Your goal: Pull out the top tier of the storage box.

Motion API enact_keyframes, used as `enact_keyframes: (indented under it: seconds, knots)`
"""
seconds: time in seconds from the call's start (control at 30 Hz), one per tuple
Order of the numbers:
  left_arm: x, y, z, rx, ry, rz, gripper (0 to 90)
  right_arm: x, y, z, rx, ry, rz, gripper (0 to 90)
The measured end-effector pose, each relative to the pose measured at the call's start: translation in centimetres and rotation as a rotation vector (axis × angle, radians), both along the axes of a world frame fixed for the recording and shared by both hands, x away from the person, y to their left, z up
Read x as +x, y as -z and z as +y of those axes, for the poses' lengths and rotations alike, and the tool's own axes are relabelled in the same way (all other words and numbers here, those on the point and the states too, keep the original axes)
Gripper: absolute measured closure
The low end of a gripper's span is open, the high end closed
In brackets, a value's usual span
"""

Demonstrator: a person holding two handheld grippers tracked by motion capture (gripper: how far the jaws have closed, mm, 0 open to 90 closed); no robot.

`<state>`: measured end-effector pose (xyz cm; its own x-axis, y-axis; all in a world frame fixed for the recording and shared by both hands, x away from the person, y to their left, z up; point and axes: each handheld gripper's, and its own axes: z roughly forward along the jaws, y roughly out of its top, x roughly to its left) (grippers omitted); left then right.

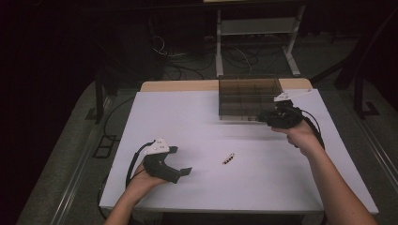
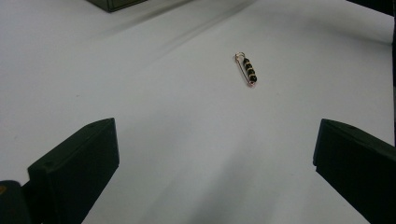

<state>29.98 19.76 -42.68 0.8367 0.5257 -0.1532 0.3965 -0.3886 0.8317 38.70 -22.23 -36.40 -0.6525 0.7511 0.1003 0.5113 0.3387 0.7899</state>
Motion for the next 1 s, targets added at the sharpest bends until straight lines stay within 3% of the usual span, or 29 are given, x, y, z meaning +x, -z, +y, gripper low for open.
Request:
enact_keyframes:
  seconds: [0.5,0.77,1.0]
  knots:
    - [-0.1,0.0,-0.1,0.003,0.0,0.0,0.0,-2.6,1.0,-0.9,0.007,-0.028,-0.032,51.1]
    - [-0.1,0.0,0.0,0.005,-0.001,-0.001,0.0,-3.9,1.9,-1.6,0.008,-0.046,-0.043,37.6]
    - [-0.1,0.0,-0.1,0.007,-0.002,-0.002,0.0,-5.1,2.9,-2.4,0.029,-0.03,-0.032,28.9]
